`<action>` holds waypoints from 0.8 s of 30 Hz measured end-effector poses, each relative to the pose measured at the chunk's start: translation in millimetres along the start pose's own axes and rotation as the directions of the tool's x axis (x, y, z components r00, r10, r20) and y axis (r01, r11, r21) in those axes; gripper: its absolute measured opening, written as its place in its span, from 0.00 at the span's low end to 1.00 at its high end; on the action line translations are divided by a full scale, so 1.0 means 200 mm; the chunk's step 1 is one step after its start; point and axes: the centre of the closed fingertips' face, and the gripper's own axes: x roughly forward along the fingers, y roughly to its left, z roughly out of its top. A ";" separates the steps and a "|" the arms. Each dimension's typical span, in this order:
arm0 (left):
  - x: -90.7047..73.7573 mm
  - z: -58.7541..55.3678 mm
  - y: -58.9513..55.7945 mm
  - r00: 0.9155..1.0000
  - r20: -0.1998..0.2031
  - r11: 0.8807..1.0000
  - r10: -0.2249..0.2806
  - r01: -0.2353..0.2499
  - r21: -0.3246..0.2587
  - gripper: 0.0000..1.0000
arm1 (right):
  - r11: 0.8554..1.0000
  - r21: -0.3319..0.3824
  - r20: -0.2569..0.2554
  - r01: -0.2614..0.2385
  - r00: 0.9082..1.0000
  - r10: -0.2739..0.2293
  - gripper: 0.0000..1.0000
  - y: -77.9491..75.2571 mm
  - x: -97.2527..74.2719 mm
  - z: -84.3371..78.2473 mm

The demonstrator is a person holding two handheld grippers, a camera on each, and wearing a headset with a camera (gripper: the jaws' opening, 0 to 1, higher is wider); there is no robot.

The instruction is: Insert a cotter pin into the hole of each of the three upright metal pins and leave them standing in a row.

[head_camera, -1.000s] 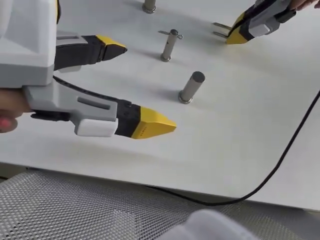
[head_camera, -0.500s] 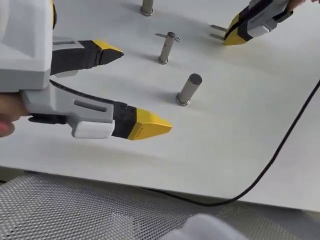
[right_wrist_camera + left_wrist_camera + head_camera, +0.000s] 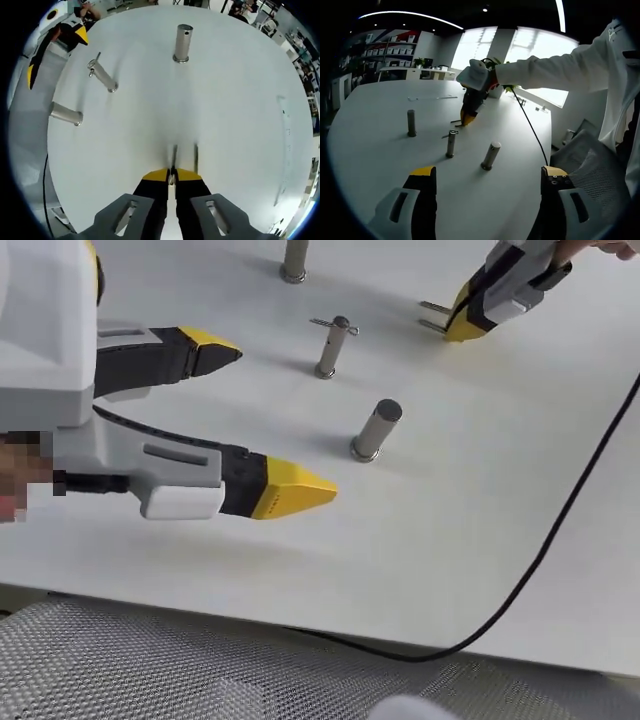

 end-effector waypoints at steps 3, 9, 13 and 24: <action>0.00 0.00 0.00 1.000 -0.001 1.000 0.003 -0.003 0.001 0.85 | 1.000 -0.015 0.002 -0.008 1.000 0.008 0.00 0.01 0.00 0.00; 0.01 0.02 -0.01 1.000 0.024 1.000 -0.005 0.005 -0.010 0.84 | 0.997 0.080 0.031 -0.017 0.999 0.014 0.00 0.00 0.00 0.00; 0.02 0.02 -0.03 0.999 0.030 0.999 -0.019 0.020 -0.028 0.83 | 0.998 0.067 0.020 -0.020 1.000 0.019 0.00 0.01 -0.01 0.00; 0.06 0.02 -0.08 0.998 0.019 0.998 -0.054 0.054 -0.012 0.81 | 0.976 0.217 0.156 -0.016 0.988 -0.018 0.00 0.01 -0.02 0.00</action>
